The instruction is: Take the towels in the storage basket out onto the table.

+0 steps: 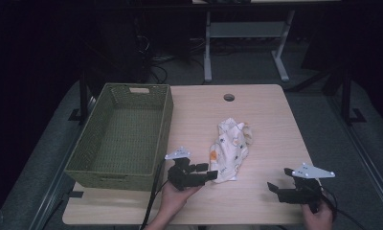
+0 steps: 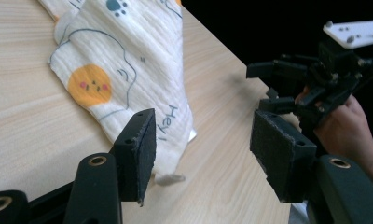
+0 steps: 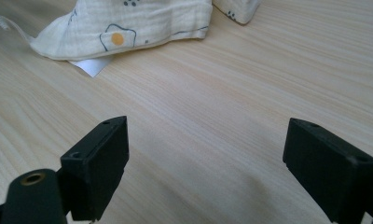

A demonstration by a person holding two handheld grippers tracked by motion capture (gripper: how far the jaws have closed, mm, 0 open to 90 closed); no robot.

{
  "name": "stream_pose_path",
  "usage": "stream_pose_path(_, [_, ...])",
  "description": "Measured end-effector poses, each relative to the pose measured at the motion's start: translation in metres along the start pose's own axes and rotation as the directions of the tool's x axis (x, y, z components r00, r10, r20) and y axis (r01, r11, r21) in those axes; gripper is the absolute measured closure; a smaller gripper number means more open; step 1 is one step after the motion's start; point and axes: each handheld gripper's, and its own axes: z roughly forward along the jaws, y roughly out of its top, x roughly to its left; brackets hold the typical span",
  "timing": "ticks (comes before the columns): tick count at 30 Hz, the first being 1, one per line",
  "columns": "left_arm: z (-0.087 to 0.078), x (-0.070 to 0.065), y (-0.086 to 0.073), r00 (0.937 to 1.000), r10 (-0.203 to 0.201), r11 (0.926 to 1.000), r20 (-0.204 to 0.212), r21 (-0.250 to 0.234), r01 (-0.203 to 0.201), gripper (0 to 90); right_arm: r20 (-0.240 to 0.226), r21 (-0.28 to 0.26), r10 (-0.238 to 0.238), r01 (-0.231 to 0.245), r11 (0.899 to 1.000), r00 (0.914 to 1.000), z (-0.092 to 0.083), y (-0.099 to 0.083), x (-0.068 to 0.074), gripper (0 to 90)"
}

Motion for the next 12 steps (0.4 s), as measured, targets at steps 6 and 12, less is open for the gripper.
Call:
stream_pose_path(6, [-0.004,-0.010,-0.011,0.9970,0.072,0.9971,-0.028,0.027,-0.072,39.1,0.005,-0.005,-0.002,0.002,1.000,1.0000,-0.001,0.000,0.000,14.0])
stream_pose_path(12, [-0.010,-0.013,-0.020,0.9941,0.106,0.9939,-0.021,0.032,-0.106,37.2,0.004,-0.014,-0.004,0.004,1.000,1.0000,-0.002,0.001,0.001,14.0])
